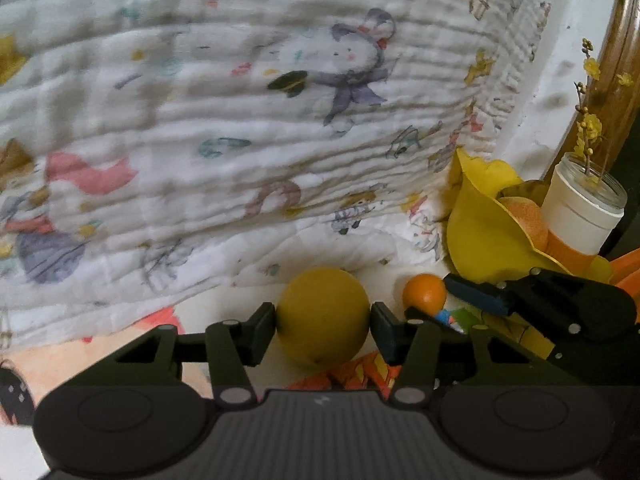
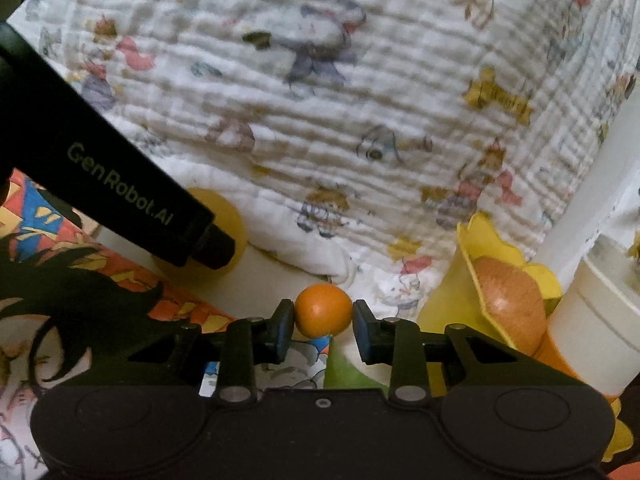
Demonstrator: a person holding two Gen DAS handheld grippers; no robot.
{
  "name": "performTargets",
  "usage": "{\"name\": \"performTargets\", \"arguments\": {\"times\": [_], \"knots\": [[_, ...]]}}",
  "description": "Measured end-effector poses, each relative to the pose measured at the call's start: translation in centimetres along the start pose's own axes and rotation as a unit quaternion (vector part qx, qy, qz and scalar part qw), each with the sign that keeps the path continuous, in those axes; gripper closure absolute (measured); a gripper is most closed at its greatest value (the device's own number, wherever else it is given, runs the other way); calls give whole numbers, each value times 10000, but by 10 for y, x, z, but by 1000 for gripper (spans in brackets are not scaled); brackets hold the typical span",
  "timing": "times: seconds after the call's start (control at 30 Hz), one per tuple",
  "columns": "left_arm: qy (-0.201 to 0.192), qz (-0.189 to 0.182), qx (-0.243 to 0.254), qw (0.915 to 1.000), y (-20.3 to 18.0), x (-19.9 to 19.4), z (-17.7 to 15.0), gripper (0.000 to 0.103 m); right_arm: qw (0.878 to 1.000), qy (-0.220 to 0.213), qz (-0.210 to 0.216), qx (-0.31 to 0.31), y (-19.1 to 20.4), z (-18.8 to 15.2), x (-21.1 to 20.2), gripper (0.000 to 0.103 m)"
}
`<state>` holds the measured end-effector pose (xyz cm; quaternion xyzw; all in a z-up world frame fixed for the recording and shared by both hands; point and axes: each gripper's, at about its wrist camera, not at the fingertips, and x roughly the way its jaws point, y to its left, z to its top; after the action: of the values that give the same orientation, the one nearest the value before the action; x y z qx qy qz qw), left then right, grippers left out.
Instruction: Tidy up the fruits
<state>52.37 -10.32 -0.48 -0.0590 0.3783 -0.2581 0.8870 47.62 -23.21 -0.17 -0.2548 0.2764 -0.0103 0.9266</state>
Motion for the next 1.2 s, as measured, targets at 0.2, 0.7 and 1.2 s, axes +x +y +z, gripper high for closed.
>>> {"name": "performTargets", "arguments": {"times": [0.2,0.7,1.2], "knots": [[41,102,-152,9998,6,-19,-7,47,9996,-228,114,-105,8,0,-25,70],[85,253,-168,9995,-2,-77,-37,48,9972,-511,553,41,13,-17,-92,72],[96,365,-328,9988,-7,-109,-68,48,9921,-246,1164,407,13,-37,-110,74]]}}
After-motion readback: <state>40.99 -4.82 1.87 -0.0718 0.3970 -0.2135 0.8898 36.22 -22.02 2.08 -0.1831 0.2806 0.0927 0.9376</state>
